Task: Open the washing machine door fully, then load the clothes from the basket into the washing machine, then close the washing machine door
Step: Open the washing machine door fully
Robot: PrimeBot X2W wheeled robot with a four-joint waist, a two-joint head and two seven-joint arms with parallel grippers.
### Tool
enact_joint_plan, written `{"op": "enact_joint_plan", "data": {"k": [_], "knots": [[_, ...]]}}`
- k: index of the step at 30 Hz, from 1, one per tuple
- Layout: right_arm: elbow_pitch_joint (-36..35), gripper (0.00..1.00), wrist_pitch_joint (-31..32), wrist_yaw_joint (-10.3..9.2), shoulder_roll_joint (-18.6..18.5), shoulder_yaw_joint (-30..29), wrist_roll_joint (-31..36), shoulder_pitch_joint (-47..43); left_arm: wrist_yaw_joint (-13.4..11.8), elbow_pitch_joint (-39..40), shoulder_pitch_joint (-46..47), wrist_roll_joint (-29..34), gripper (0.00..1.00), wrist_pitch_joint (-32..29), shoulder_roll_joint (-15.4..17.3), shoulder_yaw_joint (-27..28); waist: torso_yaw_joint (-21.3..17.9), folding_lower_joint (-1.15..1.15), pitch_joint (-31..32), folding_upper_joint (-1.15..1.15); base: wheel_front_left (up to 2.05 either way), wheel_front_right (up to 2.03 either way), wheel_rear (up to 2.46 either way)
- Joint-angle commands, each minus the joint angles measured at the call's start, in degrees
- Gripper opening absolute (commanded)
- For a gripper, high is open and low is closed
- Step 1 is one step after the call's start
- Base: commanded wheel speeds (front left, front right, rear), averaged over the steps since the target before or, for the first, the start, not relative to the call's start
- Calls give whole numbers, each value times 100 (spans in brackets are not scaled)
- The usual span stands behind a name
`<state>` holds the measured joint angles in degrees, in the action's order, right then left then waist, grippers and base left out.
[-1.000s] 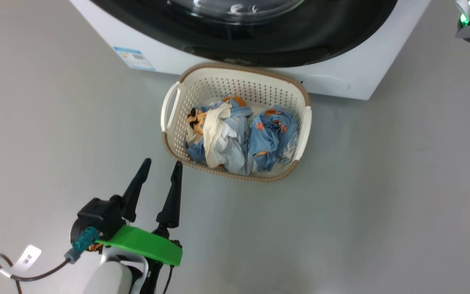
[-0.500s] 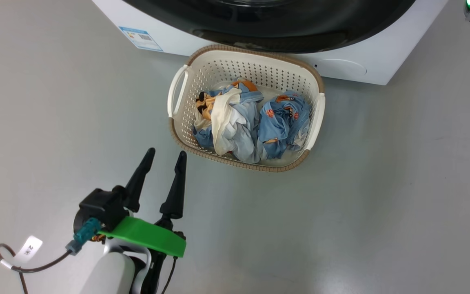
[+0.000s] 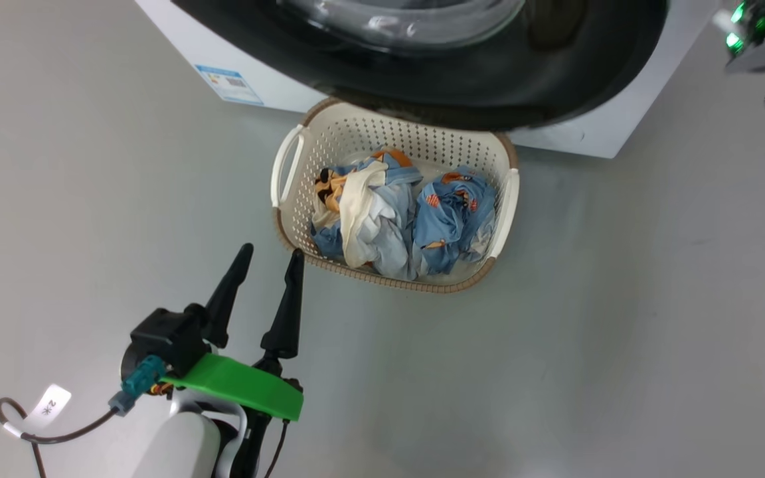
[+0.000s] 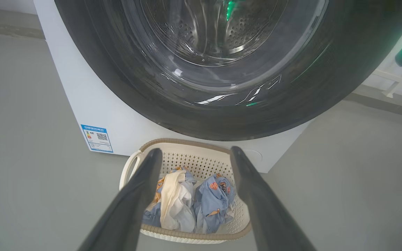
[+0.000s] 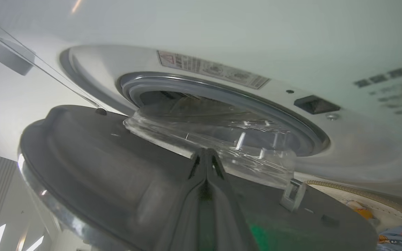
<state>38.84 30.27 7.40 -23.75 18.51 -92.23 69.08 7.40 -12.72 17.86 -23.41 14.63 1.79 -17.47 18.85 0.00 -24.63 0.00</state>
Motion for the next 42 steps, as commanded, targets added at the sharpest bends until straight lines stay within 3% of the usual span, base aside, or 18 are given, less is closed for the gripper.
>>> {"op": "enact_joint_plan", "data": {"k": [1,24,42], "knots": [[-218,0,132,9,245,175,85,-253,9,94,-40,35,100,37,110,190,-56,0,93,0,0,0,0],[-1391,0,835,9,569,747,23,-1796,9,57,-626,183,100,37,204,396,-215,0,963,0,0,0,0],[-2061,0,1232,9,1004,1100,-40,-2702,9,94,-903,279,100,37,260,519,-38,0,1377,0,0,0,0]]}}
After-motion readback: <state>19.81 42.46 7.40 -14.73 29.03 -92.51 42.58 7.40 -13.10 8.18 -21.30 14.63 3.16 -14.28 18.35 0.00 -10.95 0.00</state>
